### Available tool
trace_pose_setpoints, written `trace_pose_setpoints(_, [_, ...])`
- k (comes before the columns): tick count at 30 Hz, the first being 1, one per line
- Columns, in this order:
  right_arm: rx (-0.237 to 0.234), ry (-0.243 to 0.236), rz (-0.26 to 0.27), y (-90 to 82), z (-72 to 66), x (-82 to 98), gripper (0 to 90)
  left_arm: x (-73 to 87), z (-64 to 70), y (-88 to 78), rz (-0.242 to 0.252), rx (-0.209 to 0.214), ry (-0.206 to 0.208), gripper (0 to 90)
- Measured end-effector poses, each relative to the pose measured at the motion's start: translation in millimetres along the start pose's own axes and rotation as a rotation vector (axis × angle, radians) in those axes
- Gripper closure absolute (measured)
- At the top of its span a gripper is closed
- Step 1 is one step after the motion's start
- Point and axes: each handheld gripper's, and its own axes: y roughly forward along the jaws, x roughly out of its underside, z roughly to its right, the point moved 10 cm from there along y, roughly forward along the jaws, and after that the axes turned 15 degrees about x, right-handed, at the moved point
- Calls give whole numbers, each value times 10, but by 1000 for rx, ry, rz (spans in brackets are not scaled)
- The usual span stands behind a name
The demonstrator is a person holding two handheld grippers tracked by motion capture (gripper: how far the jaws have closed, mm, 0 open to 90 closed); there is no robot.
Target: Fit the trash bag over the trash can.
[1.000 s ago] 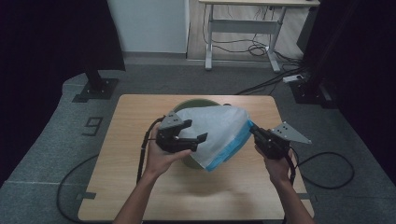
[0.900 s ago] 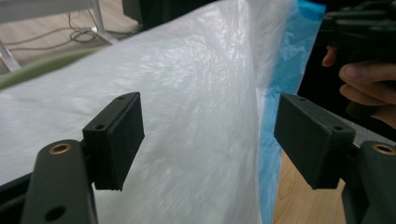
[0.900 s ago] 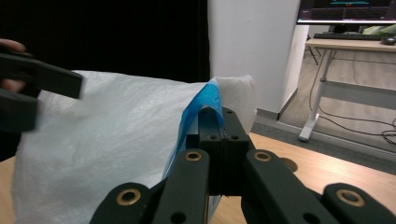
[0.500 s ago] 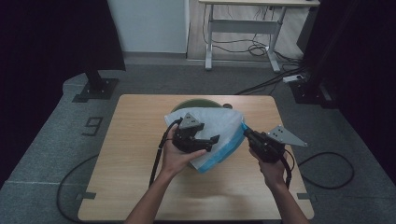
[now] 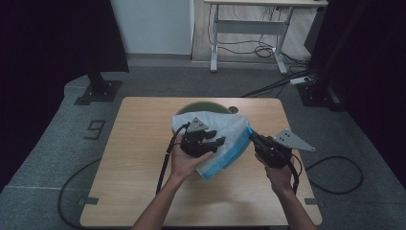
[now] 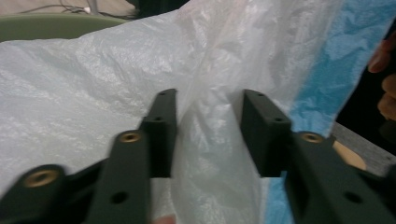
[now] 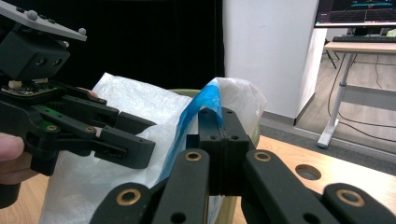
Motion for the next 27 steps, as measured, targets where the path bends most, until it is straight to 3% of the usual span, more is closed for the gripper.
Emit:
trace_pose_setpoints(5, [6, 2, -4, -10, 37, 11, 884, 11, 20, 0, -16, 45, -13, 762])
trace_pose_setpoints(11, [21, 14, -18, -11, 121, 74, 883, -31, 24, -61, 20, 90, -32, 875])
trace_pose_setpoints(14, [25, 15, -24, -12, 152, 102, 883, -82, 18, -131, 62, 98, -33, 891])
trace_pose_setpoints(19, [36, 22, -57, 16, 222, 201, 883, -188, 15, -283, 151, 150, -50, 896])
trace_pose_setpoints(23, [42, 5, -80, 53, 240, 297, 878, -225, 46, -319, 168, 188, -47, 897])
trace_pose_setpoints(27, [107, -36, -62, 55, 270, 319, 672, -234, 29, -328, 175, 181, -59, 897])
